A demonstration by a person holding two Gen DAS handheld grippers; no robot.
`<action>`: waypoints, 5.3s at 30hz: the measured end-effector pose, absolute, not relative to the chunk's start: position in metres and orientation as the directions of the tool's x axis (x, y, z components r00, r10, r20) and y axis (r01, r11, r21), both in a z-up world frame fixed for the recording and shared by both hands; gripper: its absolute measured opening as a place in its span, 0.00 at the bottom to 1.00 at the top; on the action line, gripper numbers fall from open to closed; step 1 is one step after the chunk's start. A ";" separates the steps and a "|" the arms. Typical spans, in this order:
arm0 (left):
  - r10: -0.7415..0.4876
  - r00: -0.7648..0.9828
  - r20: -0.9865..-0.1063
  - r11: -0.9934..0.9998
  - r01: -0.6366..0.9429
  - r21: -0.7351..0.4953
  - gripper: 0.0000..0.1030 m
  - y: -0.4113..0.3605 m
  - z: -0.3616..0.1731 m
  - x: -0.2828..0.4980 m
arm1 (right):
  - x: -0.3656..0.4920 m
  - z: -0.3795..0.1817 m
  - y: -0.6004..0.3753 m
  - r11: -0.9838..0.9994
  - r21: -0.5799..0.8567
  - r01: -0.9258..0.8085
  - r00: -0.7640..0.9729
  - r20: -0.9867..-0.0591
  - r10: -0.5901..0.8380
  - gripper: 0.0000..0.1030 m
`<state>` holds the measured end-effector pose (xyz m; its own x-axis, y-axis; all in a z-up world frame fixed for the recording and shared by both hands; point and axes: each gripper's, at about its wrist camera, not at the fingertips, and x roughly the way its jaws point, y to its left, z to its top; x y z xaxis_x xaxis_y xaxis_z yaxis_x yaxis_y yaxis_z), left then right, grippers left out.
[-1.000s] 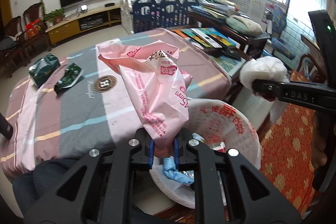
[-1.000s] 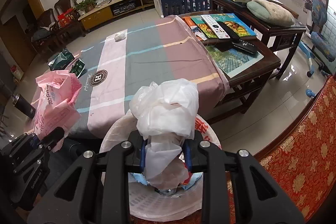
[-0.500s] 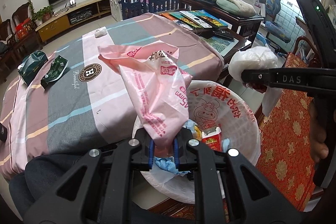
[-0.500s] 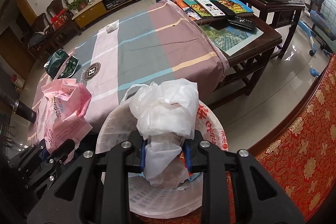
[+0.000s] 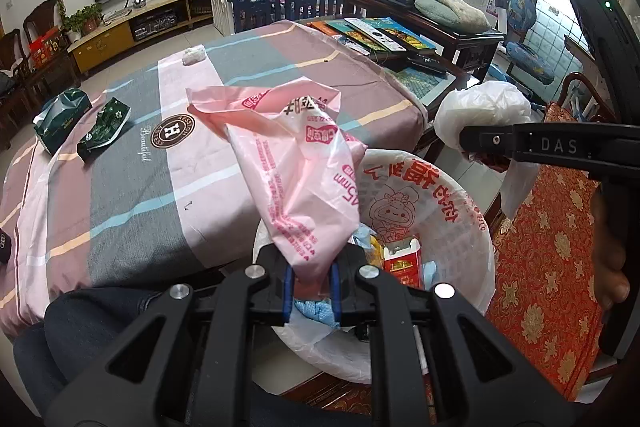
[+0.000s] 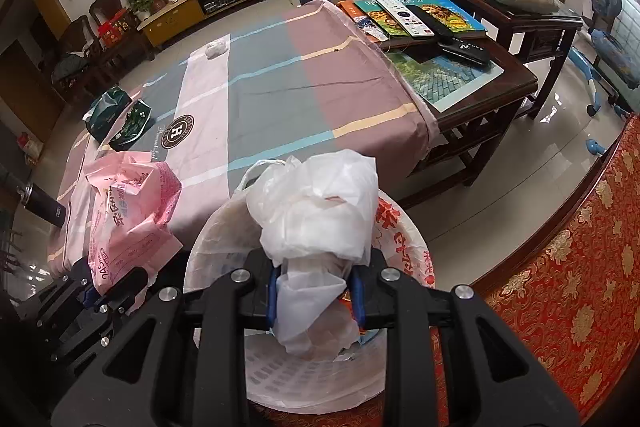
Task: Collect trash
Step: 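Drop the pink bag into the basket with the left tool while the right holds the tissue, then grasp the green snack bag on the tablecloth with the left tool, then grasp the white tissue ball on the tablecloth with the right tool, then drop the green bag into the basket with the left tool while the right drops the tissue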
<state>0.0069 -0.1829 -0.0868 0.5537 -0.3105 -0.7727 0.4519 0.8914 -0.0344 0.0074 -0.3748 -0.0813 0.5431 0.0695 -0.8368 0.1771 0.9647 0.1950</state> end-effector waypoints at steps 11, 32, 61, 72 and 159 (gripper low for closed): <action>-0.301 0.520 -0.799 0.899 0.434 -0.056 0.14 -0.181 -0.097 0.014 | 0.009 -0.086 -0.375 0.962 0.200 0.185 0.531 -0.844 0.073 0.27; -0.338 0.359 -0.870 0.833 0.544 -0.099 0.26 -0.205 -0.132 0.010 | 0.011 -0.092 -0.382 0.954 0.211 0.213 0.521 -0.851 0.072 0.27; -0.161 0.490 -0.856 0.980 0.185 -0.079 0.75 -0.129 -0.125 0.050 | 0.017 -0.118 -0.382 0.925 0.241 0.292 0.436 -0.895 0.096 0.65; -0.055 0.527 -0.848 0.983 -0.120 -0.138 0.76 -0.020 -0.139 0.143 | 0.049 -0.128 -0.365 0.936 0.234 0.264 0.434 -0.895 0.102 0.66; -0.108 0.787 -0.608 0.992 0.125 -0.014 0.22 -0.123 0.008 -0.020 | -0.001 0.009 -0.326 0.989 0.144 -0.040 0.736 -0.664 0.127 0.21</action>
<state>-0.0205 -0.1229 0.0083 0.7865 -0.1079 -0.6080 0.1250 0.9921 -0.0143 -0.0013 -0.3264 0.0085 0.7364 0.1271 -0.6645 -0.0404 0.9887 0.1443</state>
